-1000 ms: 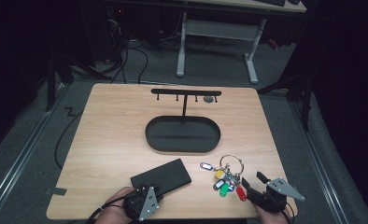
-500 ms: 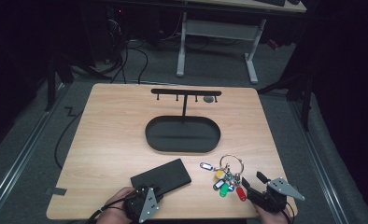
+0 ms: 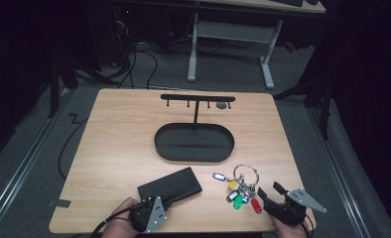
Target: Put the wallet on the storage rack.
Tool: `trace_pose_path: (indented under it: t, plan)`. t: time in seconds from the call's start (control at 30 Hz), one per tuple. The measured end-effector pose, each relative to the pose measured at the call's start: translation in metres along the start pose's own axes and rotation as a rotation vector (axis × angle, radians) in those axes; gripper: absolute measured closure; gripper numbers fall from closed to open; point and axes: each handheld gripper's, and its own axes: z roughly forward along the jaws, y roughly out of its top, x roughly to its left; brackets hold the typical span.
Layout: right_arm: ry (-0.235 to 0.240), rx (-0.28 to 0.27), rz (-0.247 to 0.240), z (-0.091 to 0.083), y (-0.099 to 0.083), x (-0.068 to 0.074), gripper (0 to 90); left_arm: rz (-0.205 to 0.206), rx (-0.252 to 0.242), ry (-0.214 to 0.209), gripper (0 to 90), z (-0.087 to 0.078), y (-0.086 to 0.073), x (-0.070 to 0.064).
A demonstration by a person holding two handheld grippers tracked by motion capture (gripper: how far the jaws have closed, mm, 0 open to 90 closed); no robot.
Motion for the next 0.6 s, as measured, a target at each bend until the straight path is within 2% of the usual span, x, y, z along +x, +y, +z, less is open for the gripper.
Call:
trace_pose_path:
  t: [0.17, 0.43, 0.47, 0.6]
  plan:
    - [0.002, 0.0, 0.003, 0.0, 0.0, 0.0, 32.9, -0.014, -0.012, 0.004, 75.0, -0.002, -0.001, 0.003]
    - [0.006, -0.008, 0.003, -0.001, 0.001, 0.0, 33.2, -0.049, -0.057, 0.016, 80.1, -0.009, 0.0, 0.009]
    - [0.008, -0.012, 0.004, -0.001, 0.001, 0.0, 33.2, -0.072, -0.066, 0.015, 80.5, -0.011, 0.0, 0.011]
    - [0.011, -0.013, 0.001, 0.0, 0.002, 0.0, 33.3, -0.093, -0.077, 0.016, 81.0, -0.015, 0.0, 0.015]
